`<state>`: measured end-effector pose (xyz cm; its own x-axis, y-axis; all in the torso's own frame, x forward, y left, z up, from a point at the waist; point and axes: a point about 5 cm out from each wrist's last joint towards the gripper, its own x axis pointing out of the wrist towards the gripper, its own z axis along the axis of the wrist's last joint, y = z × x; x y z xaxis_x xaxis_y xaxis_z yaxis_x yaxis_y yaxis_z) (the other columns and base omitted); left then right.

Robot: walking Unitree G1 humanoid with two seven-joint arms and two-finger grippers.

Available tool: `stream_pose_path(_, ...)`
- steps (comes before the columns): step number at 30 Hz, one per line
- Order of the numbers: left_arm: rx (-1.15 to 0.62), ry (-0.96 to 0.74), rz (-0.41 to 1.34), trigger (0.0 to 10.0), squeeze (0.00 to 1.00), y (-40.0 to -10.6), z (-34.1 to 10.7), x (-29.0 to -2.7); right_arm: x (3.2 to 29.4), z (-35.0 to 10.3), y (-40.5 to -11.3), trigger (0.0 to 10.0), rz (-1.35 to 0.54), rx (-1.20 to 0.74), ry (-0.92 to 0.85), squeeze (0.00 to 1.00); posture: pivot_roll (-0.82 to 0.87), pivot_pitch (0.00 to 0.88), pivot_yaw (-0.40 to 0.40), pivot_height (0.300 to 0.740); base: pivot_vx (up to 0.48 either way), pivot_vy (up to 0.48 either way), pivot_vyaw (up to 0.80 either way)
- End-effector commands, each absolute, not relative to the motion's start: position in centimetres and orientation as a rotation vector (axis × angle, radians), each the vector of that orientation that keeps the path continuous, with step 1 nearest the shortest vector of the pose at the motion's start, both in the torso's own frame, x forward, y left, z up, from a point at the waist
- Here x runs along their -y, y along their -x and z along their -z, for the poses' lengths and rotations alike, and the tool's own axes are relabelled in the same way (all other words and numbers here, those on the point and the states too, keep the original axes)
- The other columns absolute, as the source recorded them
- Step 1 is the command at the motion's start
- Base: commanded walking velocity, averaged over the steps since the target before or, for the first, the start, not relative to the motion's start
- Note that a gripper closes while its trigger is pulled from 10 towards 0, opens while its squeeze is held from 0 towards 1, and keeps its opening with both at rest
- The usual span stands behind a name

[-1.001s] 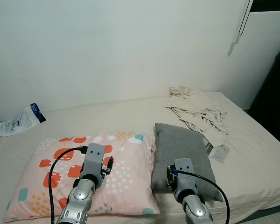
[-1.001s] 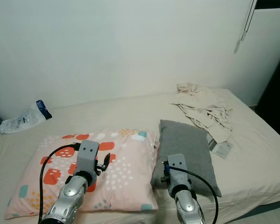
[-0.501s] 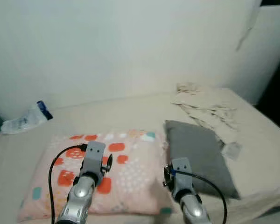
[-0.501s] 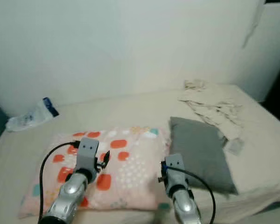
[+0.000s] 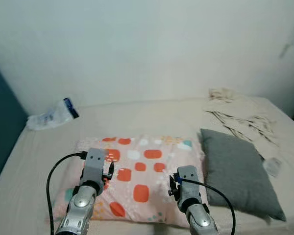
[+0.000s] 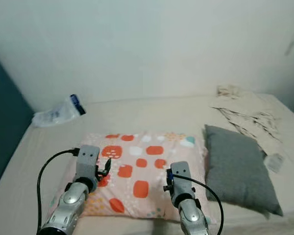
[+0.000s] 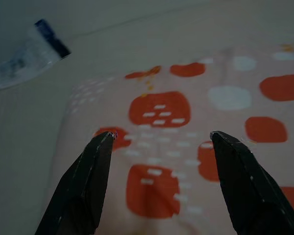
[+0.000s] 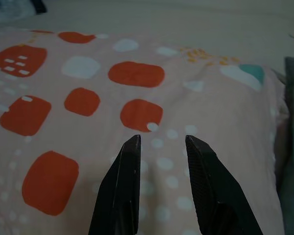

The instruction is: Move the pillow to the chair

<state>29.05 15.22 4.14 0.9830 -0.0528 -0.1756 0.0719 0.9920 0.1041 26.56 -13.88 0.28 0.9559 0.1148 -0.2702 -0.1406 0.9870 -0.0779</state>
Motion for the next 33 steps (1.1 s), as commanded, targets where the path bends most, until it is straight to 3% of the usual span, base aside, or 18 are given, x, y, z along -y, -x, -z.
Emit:
stream_pose_path(1,-0.184,-0.109,0.073,10.0,0.0,-28.87,-3.97,-14.96,14.38,-0.06,-26.36,10.0,-0.11,-0.279,0.094,0.0,0.03,0.03,0.041,0.74,0.0,-0.458,0.0)
stream_pose_path(23,-0.203,-0.129,0.092,10.0,0.0,-29.2,-4.13,-14.48,14.44,-0.63,-27.0,10.0,-0.098,-0.262,0.081,0.0,0.02,0.032,0.045,0.74,0.0,-0.024,0.0)
stream_pose_path(28,-0.204,-0.136,0.092,10.0,0.0,-29.16,-4.07,-14.54,14.48,-0.48,-26.78,10.0,-0.103,-0.265,0.089,0.0,0.02,0.033,0.045,0.74,0.0,0.48,0.0)
stream_pose_path(33,-0.191,-0.121,0.065,10.0,0.0,-29.01,-4.11,-14.83,14.49,-0.41,-26.66,10.0,-0.114,-0.266,0.103,0.0,0.02,0.032,0.047,0.74,0.0,0.0,0.0)
